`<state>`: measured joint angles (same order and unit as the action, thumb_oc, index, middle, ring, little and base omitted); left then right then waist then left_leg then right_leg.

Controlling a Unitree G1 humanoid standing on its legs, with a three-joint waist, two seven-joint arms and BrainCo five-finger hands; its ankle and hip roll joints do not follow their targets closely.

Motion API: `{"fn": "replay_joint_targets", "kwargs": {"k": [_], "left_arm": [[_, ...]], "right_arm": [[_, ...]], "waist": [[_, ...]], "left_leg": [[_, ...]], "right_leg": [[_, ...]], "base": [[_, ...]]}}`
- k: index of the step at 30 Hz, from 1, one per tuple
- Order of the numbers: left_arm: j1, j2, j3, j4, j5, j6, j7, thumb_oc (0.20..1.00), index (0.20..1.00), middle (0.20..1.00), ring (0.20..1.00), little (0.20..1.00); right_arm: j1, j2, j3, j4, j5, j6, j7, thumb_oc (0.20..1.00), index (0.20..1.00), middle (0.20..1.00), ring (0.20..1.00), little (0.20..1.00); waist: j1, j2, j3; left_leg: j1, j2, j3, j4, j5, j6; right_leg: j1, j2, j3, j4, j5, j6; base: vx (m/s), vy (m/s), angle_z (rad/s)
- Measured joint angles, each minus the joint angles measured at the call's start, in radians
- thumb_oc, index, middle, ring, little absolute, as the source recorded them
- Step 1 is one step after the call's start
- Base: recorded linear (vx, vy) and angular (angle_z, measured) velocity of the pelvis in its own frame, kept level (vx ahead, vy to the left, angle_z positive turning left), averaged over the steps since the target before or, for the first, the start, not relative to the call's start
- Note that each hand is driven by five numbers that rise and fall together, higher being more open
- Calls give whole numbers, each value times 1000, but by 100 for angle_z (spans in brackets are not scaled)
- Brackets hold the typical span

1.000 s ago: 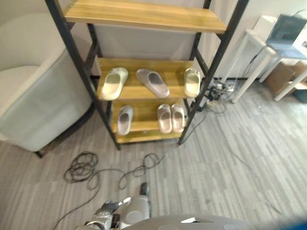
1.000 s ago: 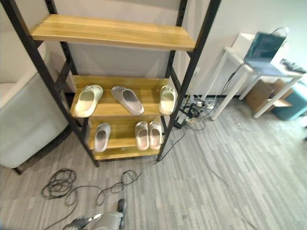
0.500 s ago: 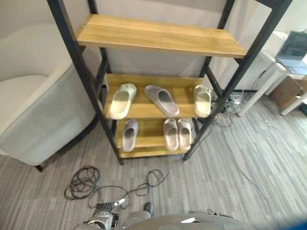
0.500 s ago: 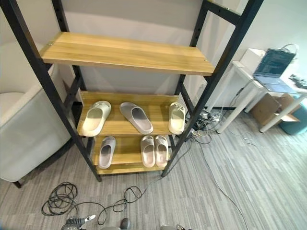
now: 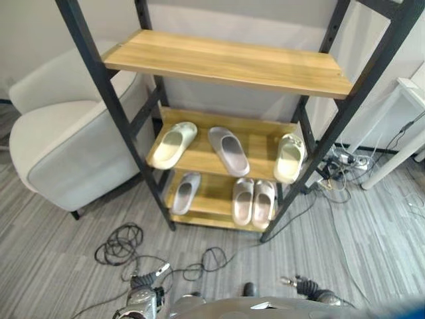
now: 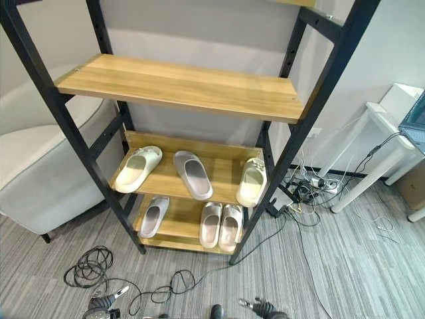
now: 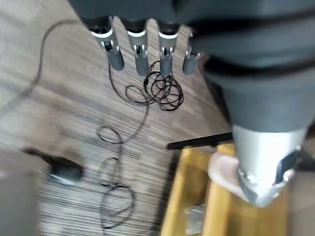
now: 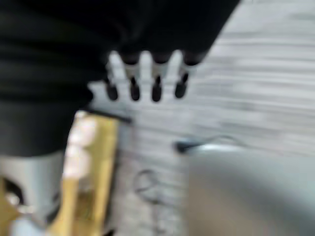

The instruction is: Arrange the slippers neatly on the shoe rack.

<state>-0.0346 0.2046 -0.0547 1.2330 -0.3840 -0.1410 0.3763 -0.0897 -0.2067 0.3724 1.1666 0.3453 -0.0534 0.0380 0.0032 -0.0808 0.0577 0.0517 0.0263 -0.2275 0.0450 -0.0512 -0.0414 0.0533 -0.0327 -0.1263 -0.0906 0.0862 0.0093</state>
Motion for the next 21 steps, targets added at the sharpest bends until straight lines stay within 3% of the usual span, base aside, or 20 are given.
{"fn": "replay_joint_targets", "kwargs": {"k": [1, 2, 3, 4, 5, 6, 7, 9, 14, 21], "left_arm": [[11, -7, 22, -29, -2, 6, -8, 1000, 1000, 1000, 1000, 1000], [76, -24, 86, -151, -43, -12, -10, 1000, 1000, 1000, 1000, 1000], [86, -24, 104, -141, -64, -28, -6, 1000, 1000, 1000, 1000, 1000], [90, -17, 143, -101, -88, -19, -4, 1000, 1000, 1000, 1000, 1000], [94, -10, 141, -88, -99, -21, 0, 1000, 1000, 1000, 1000, 1000], [81, 6, 129, -74, -100, -29, 0, 1000, 1000, 1000, 1000, 1000], [73, 11, 114, -76, -100, -43, -4, 1000, 1000, 1000, 1000, 1000], [42, -5, 83, -89, -100, -51, -15, 1000, 1000, 1000, 1000, 1000], [34, 1, 95, -81, -98, -55, -49, 1000, 1000, 1000, 1000, 1000], [70, -5, 95, -80, -97, -52, -52, 1000, 1000, 1000, 1000, 1000]], "right_arm": [[67, -41, -22, -166, 1, 46, 37, 1000, 1000, 1000, 1000, 1000], [277, -223, 9, -795, -81, 17, 65, 1000, 1000, 1000, 1000, 1000], [331, -286, 0, -1010, -115, -34, 98, 1000, 1000, 1000, 1000, 1000], [380, -337, -39, -1239, -157, -42, 116, 1000, 1000, 1000, 1000, 1000], [391, -327, -48, -1239, -166, -91, 116, 1000, 1000, 1000, 1000, 1000], [377, -285, -41, -1046, -194, -162, 97, 1000, 1000, 1000, 1000, 1000], [308, -291, 45, -840, -198, -133, 103, 1000, 1000, 1000, 1000, 1000], [310, -316, 119, -712, -232, -86, 120, 1000, 1000, 1000, 1000, 1000], [340, -319, 117, -891, -250, -73, 161, 1000, 1000, 1000, 1000, 1000], [283, -297, 50, -894, -301, -78, 75, 1000, 1000, 1000, 1000, 1000]], "waist": [[-9, 6, 3], [-14, 13, 5], [-31, 17, 5], [-57, 18, 4], [-80, 12, 4], [-91, -19, -7], [-97, -43, -10], [-91, -52, -7], [-96, -23, 12], [-91, -7, 19]], "left_leg": [[1, 5, 0, 2, -2, -6], [7, 8, 14, -28, 7, -16], [21, 10, 31, -36, 12, -19], [41, 12, 54, -41, 4, -20], [43, 15, 59, -36, -2, -19], [43, 17, 70, -22, -17, -21], [38, 13, 76, -9, -31, -20], [1, 8, 75, 4, -40, -11], [7, -2, 81, -7, -27, -4], [37, 4, 80, -42, -13, 0]], "right_leg": [[-3, 4, -1, 0, 1, 0], [-15, 2, 12, 0, 8, 0], [-10, 3, 27, 0, 12, 1], [5, 6, 37, 0, 8, 3], [6, 8, 47, 0, 0, 7], [13, 13, 56, 0, -4, 5], [10, 16, 61, 0, -2, 8], [-19, 5, 74, 0, -2, 12], [-22, -8, 75, -4, 8, 22], [-6, -5, 68, -4, 4, 21]], "base": [[-113, -138, 5], [-21, -40, -20], [-84, -47, -46], [-54, -8, -46], [-92, -18, -36], [-45, -8, -27], [-43, -9, -29], [-2, -2, -6], [9, 9, 0], [9, 17, 1]]}}
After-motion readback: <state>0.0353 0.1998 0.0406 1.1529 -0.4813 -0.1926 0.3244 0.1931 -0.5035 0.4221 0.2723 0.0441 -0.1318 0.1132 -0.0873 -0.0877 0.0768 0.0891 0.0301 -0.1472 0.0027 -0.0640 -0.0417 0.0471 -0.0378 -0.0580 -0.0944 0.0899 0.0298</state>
